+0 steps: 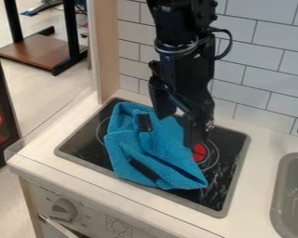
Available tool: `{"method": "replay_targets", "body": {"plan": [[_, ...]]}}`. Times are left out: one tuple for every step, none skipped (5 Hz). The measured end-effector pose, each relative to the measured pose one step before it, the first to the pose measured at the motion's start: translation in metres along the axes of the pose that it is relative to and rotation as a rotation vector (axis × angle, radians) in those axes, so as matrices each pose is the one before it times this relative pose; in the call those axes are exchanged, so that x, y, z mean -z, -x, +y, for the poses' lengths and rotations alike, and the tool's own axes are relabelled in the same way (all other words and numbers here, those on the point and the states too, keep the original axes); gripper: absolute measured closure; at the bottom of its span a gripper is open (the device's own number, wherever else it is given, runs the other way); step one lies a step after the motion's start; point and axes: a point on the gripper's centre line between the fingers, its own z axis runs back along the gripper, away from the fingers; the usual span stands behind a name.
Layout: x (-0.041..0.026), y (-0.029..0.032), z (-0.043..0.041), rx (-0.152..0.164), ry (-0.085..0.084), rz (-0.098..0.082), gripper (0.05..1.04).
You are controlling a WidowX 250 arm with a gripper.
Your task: Unfold.the.cloth.from.top.left.to.and.right
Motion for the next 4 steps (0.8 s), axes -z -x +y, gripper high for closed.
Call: {"method": "replay_targets", "body": {"plan": [[0.00514, 0.00295, -0.00151, -0.0095, 0.0089, 0.0196, 0.084], [0.00986, 0.00018, 0.00568, -0.1228, -0.0027, 0.0277, 0.084], [0.00665, -0.00327, 0.02808, -0.1979, -0.0013, -0.0004, 0.084], [0.00754, -0.00933, 0.01762, -0.1557, 0.0097, -0.0617, 0.084]]}}
